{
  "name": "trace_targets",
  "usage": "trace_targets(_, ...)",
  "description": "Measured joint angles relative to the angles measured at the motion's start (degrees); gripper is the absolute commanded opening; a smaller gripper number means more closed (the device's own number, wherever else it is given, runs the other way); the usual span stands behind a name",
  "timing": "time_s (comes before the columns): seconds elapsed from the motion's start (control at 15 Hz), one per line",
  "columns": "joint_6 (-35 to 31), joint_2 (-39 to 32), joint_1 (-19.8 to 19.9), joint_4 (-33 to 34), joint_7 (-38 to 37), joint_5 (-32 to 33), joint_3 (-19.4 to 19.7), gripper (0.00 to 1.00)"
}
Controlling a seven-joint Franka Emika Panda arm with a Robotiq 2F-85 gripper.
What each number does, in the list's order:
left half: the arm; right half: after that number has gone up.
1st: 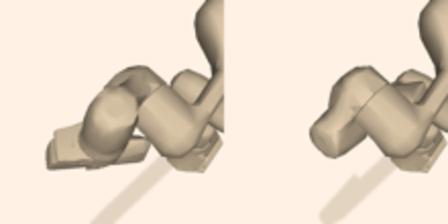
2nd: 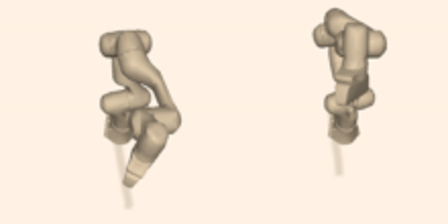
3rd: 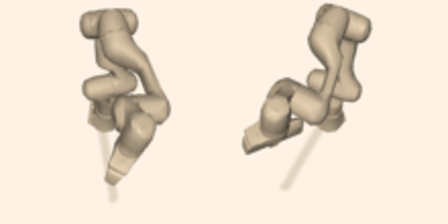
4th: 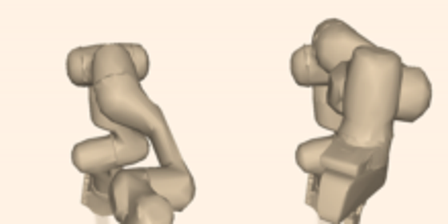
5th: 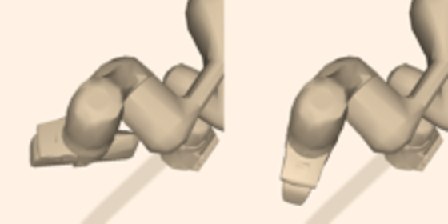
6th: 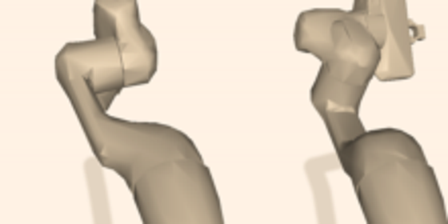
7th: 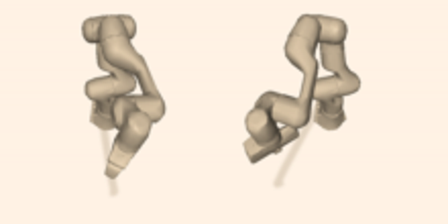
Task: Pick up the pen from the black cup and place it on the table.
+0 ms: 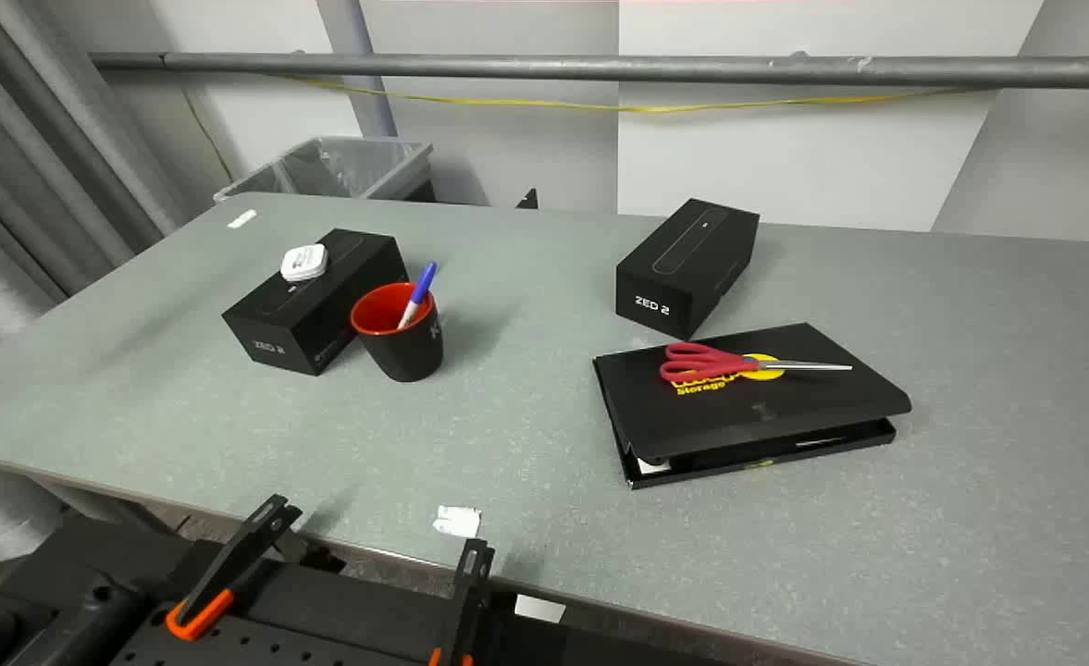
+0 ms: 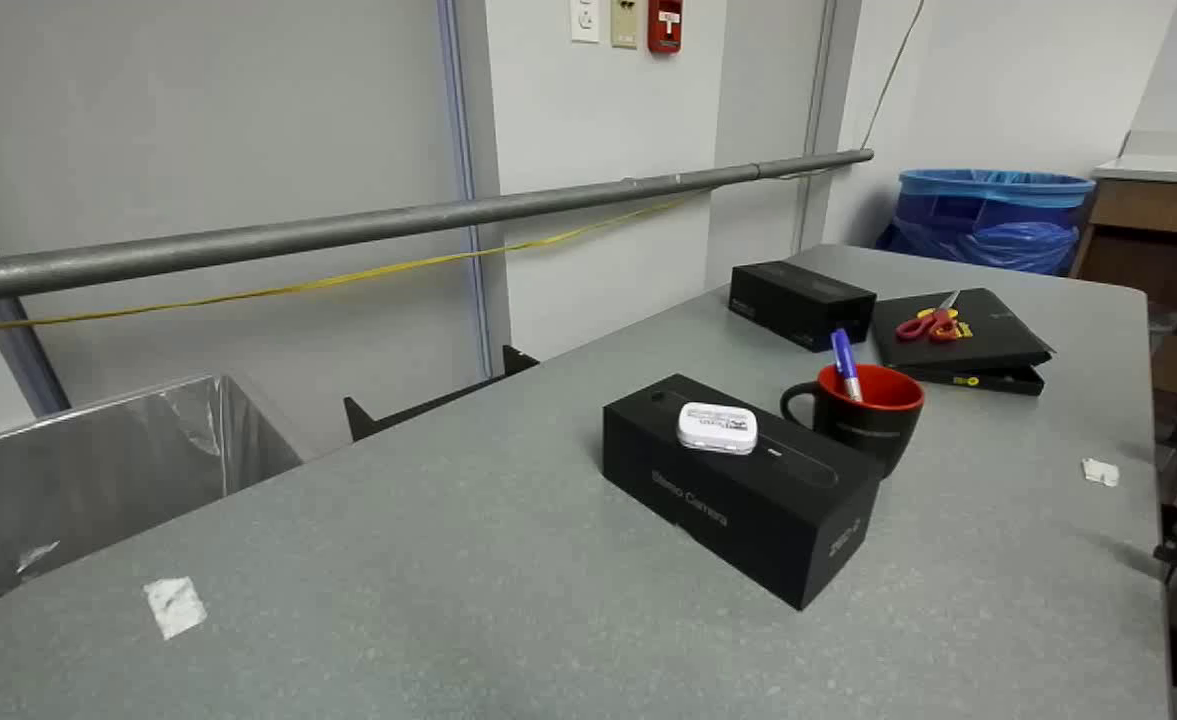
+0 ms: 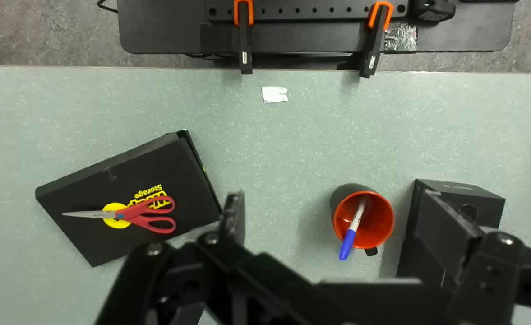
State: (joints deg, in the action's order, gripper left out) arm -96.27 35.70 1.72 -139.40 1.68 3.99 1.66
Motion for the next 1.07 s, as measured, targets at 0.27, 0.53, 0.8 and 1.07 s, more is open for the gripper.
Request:
trace_targets(0.27, -0.01, -0.09, 0.00, -0.01, 0.00, 0.00, 0.00, 1.00)
trace_targets(0.53, -1.44, -0.23, 0.00, -0.14, -0.96, 0.00, -0.08, 1.00)
trace_targets(0.8, -13.80, -4.30, 0.00, -3.18, -5.55, -0.08, -1.60, 1.00)
trace_targets(1.07, -28.38, -14.49, -0.01, -5.51, -13.17, 0.12, -4.76, 1.00)
